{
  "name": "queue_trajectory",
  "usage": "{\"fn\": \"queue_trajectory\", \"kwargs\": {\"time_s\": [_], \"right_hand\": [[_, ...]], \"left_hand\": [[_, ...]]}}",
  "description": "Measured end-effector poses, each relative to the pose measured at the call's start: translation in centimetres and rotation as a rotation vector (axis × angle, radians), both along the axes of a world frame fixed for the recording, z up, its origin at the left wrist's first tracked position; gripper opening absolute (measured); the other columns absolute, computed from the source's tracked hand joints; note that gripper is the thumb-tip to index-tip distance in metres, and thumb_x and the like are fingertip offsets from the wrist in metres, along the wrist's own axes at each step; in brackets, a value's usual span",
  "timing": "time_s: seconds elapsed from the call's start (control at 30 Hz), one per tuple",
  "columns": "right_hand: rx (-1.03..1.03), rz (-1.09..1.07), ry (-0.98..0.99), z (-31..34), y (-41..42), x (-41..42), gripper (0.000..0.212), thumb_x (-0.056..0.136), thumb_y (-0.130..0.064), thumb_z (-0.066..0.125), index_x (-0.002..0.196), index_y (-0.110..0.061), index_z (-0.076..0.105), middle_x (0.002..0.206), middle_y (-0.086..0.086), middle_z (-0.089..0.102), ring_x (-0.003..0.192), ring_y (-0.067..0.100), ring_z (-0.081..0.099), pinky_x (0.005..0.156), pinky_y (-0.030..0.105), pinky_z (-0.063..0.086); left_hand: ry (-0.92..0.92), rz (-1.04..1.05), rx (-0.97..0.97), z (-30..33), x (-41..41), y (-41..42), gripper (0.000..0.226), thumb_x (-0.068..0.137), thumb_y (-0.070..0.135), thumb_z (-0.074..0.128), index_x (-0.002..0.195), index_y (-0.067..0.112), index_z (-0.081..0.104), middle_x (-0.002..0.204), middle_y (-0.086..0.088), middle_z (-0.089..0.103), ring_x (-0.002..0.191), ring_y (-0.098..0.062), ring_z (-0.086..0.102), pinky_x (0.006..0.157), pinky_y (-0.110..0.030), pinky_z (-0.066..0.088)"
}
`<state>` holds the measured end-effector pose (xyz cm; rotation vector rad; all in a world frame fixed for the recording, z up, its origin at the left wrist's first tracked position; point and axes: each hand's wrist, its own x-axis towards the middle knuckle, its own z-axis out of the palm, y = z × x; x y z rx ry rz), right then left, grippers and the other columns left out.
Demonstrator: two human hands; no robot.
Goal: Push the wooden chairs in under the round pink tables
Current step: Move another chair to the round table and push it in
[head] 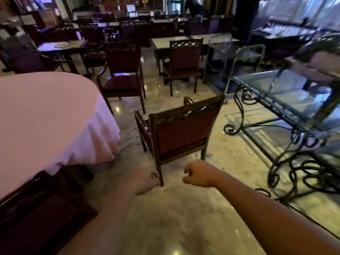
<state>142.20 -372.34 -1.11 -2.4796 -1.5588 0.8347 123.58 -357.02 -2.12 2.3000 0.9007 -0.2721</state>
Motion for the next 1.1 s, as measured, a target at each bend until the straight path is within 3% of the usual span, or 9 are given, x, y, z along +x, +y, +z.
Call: {"fn": "queue_trajectory", "kwargs": {"time_s": [0.03, 0.1, 0.23, 0.47, 0.63, 0.83, 0.93, 1.1], "right_hand": [[-0.001, -0.099, 0.006, 0.0, -4.0, 3.9, 0.048, 0.094, -0.047, 0.065, 0.129, -0.015, 0.067, 0.124, 0.007, 0.069, 0.112, 0.024, 0.064, 0.091, 0.033, 0.049], [0.011, -0.142, 0.003, -0.1, -6.2, 6.0, 0.047, 0.094, -0.046, 0.064, 0.129, -0.015, 0.066, 0.124, 0.006, 0.069, 0.113, 0.024, 0.063, 0.090, 0.033, 0.048], [-0.007, -0.244, -0.003, -0.4, -10.1, 10.1, 0.048, 0.095, -0.047, 0.063, 0.131, -0.016, 0.066, 0.127, 0.007, 0.069, 0.115, 0.025, 0.063, 0.096, 0.037, 0.051], [-0.058, -0.327, -0.009, -2.0, -10.8, 17.9, 0.048, 0.095, -0.049, 0.062, 0.132, -0.019, 0.065, 0.124, 0.004, 0.069, 0.114, 0.023, 0.062, 0.097, 0.038, 0.051], [-0.080, -0.310, -0.019, -2.4, -7.2, 24.4, 0.049, 0.094, -0.048, 0.063, 0.133, -0.019, 0.064, 0.124, 0.005, 0.069, 0.112, 0.024, 0.063, 0.095, 0.038, 0.052], [-0.054, -0.218, -0.061, -0.9, 0.9, 32.3, 0.043, 0.094, -0.041, 0.063, 0.129, -0.017, 0.067, 0.120, 0.006, 0.071, 0.110, 0.027, 0.065, 0.092, 0.040, 0.053], [-0.001, -0.159, -0.065, 0.0, 5.2, 35.7, 0.035, 0.093, -0.038, 0.063, 0.121, -0.018, 0.071, 0.112, 0.007, 0.073, 0.105, 0.027, 0.066, 0.088, 0.039, 0.054], [0.049, -0.032, -0.121, 0.2, 11.2, 40.3, 0.034, 0.095, -0.041, 0.061, 0.121, -0.020, 0.068, 0.114, 0.005, 0.071, 0.108, 0.027, 0.065, 0.085, 0.037, 0.053]], "left_hand": [[0.006, -0.102, -0.004, -0.2, 5.3, -2.6, 0.021, 0.083, 0.035, 0.070, 0.098, 0.023, 0.076, 0.098, 0.000, 0.074, 0.090, -0.019, 0.069, 0.084, -0.038, 0.057], [0.026, -0.152, -0.013, -0.2, 8.2, -3.9, 0.026, 0.088, 0.033, 0.069, 0.109, 0.020, 0.075, 0.104, 0.001, 0.072, 0.096, -0.018, 0.067, 0.087, -0.036, 0.056], [0.011, -0.241, -0.051, -0.8, 14.5, -5.9, 0.027, 0.089, 0.034, 0.069, 0.109, 0.016, 0.074, 0.103, 0.000, 0.071, 0.094, -0.019, 0.069, 0.089, -0.046, 0.058], [0.006, -0.320, -0.078, -1.2, 24.3, -5.7, 0.033, 0.090, 0.028, 0.070, 0.120, 0.014, 0.071, 0.112, -0.005, 0.070, 0.102, -0.021, 0.067, 0.094, -0.045, 0.057], [0.044, -0.365, -0.094, -1.3, 30.8, -2.3, 0.035, 0.093, 0.029, 0.069, 0.125, 0.014, 0.071, 0.116, -0.005, 0.070, 0.104, -0.019, 0.066, 0.093, -0.040, 0.057], [-0.022, -0.284, 0.014, 0.6, 37.0, 5.1, 0.018, 0.091, 0.029, 0.069, 0.107, 0.022, 0.074, 0.100, 0.001, 0.070, 0.094, -0.018, 0.066, 0.086, -0.037, 0.056], [-0.072, -0.192, 0.078, 1.7, 39.1, 8.8, 0.024, 0.092, 0.031, 0.067, 0.115, 0.025, 0.072, 0.103, 0.005, 0.068, 0.091, -0.015, 0.064, 0.082, -0.036, 0.053], [-0.135, -0.071, 0.252, 2.1, 40.6, 13.3, 0.037, 0.090, 0.036, 0.067, 0.126, 0.026, 0.066, 0.121, 0.006, 0.063, 0.113, -0.019, 0.061, 0.092, -0.041, 0.053]]}}
